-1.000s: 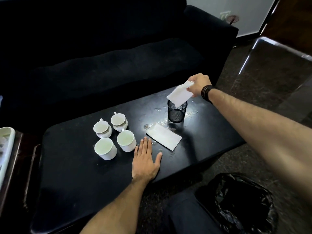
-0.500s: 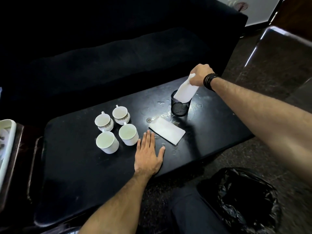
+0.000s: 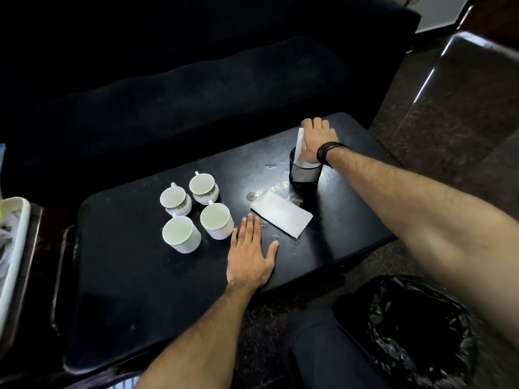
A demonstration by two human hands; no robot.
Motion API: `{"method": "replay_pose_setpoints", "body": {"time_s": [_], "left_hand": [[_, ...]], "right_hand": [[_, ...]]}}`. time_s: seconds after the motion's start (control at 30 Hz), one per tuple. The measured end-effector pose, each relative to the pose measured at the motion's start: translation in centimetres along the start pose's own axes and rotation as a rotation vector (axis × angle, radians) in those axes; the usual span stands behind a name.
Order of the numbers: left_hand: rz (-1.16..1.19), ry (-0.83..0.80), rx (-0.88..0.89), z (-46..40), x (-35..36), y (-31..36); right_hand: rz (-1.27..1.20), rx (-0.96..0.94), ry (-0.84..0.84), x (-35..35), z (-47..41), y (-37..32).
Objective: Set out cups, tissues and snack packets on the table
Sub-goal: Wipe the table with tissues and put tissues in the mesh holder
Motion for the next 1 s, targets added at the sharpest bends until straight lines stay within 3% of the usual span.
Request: {"method": "replay_pose_setpoints", "body": {"time_s": [0.17, 0.33, 0.43, 0.53, 0.6, 0.73, 0.8, 1.0], "left_hand": [[0.003, 0.004, -0.001, 0.0, 0.1, 0.0], [0.002, 0.002, -0.002, 0.0, 0.1, -0.1], [0.002, 0.002, -0.007, 0.0, 0.1, -0.1], [0.002, -0.001, -0.005, 0.0, 0.1, -0.1], [0.007, 0.002, -0.003, -0.1, 0.2, -0.1], [0.004, 0.01, 0.005, 0.0, 0.1, -0.2], [0.004, 0.011, 0.003, 0.1, 0.1, -0.2], [-0.006, 0.02, 0.01, 0.0, 0.2, -0.2]], "right_hand": [[-0.195, 0.003, 0.166, -1.8, 1.4, 0.5], [-0.404, -0.193, 0.425, -2.1, 7.5, -0.4], [-0.413, -0.215, 0.246, 2.1, 11.2, -0.3], [-0.195, -0.055, -0.025, 6.7, 13.5, 0.9], [-0.065, 0.065, -0.106, 8.5, 14.6, 1.9], [-0.071, 0.275, -0.221, 9.4, 14.9, 3.1], [-0.156, 0.298, -0.263, 9.6, 14.6, 3.1], [-0.794, 0.197, -0.158, 8.6, 14.5, 2.5]]}}
Point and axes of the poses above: each hand's wrist, its own z-axis away from the middle knuckle, its own x-axis out of the palm, y = z × x, the point moved 5 cm from there along -z, towards the middle knuckle, and after that the axes turned 13 degrees about x, right-handed, at the moved point
